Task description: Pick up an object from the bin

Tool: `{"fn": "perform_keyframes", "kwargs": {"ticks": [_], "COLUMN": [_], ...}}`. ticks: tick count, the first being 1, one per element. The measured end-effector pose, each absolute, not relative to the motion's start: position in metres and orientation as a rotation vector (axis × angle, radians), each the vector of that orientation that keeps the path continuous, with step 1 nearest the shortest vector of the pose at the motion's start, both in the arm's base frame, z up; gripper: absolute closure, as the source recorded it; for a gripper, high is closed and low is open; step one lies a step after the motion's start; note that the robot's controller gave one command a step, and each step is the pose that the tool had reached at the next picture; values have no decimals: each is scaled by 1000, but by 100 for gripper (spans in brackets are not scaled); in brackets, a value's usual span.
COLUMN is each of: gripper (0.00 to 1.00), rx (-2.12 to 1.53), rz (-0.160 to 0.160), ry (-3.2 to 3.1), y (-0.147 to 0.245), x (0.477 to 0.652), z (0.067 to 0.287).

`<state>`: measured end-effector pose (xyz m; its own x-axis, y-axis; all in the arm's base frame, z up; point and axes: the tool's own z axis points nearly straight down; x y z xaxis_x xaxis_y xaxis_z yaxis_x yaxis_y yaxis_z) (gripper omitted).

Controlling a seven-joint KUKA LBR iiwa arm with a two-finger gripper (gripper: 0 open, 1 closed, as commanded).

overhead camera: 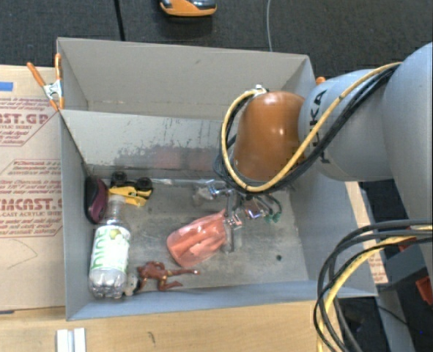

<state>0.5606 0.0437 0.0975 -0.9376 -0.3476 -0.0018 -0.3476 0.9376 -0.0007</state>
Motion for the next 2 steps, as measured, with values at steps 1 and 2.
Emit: {"fn": "perform_keyframes", "kwargs": {"ticks": [1,2], "gripper": [100,100], "rx": [-782,-782], "rz": [3,4], "ry": [3028,3028], "y": [32,32], "x": [520,520], "z": [74,74]}}
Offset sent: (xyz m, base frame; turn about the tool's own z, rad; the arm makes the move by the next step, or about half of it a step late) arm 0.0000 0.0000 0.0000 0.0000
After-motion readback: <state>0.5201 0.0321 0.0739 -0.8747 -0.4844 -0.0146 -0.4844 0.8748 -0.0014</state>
